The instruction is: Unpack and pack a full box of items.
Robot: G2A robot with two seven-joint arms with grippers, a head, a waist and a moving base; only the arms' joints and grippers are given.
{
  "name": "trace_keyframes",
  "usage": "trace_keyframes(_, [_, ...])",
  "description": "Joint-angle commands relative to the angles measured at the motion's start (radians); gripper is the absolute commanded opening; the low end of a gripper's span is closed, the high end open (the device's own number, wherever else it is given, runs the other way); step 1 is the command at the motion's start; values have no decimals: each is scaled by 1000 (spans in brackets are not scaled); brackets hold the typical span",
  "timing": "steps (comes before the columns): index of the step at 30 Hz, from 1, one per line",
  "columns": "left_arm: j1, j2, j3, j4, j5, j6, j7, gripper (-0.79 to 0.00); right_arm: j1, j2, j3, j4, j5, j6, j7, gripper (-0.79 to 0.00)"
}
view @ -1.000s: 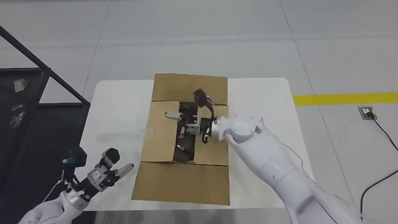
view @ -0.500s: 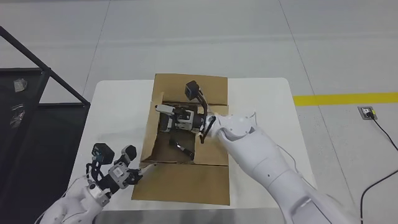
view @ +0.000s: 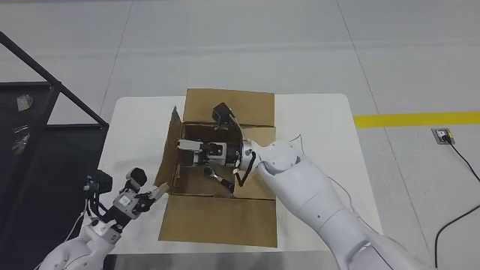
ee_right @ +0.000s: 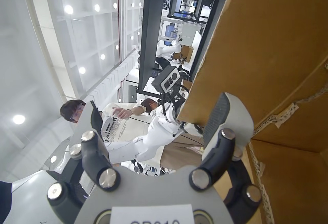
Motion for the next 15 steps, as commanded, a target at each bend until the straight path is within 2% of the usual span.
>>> trace_keyframes(1, [14,1,-21,6,-4,-6,11,0,-12,8,15,-19,-13,-25,11,0])
trace_keyframes(7, [48,4,-77,32,-3,-20,22,0,-77,54,92,-123,-70,-74,43,0])
trace_keyframes(15, [50,4,-89,43,-3,-38,11,0,-185,115,204,-286,-145,-12,44,0])
